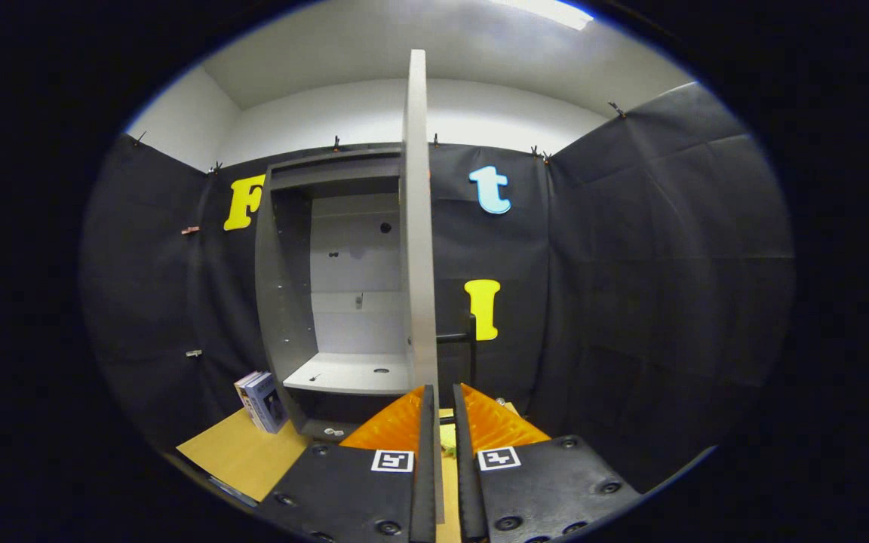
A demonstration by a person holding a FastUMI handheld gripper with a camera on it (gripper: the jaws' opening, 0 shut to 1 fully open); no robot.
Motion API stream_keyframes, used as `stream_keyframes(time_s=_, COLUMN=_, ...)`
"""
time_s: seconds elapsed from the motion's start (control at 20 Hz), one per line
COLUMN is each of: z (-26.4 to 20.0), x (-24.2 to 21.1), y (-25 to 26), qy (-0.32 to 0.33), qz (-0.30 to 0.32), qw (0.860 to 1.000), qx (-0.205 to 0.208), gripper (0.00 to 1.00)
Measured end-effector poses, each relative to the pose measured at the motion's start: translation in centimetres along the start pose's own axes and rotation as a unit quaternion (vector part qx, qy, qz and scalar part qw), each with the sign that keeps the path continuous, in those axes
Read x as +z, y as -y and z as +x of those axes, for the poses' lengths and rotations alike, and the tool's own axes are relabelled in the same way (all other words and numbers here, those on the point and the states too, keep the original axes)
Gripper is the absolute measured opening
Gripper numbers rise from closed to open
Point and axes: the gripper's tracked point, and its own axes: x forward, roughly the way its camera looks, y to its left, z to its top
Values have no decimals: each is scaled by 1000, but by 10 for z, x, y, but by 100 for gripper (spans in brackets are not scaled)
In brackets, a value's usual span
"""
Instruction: Open the shoe cabinet door, grab the shoes and put them into the shoe cabinet, then close the shoe cabinet door.
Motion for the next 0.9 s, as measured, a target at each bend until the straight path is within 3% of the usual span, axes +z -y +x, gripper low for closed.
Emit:
stream_keyframes(time_s=0.3, z=-16, x=-23, y=-24, qy=-21, qz=10, qw=999, qx=42, gripper=16)
stream_keyframes(time_s=0.55, z=-19, x=-76, y=-73, qy=-60, qz=22, qw=993, qx=104, gripper=17)
stream_keyframes(time_s=0.9, z=-15, x=-168, y=-122, qy=-105, qz=38, qw=983, qx=148, gripper=16)
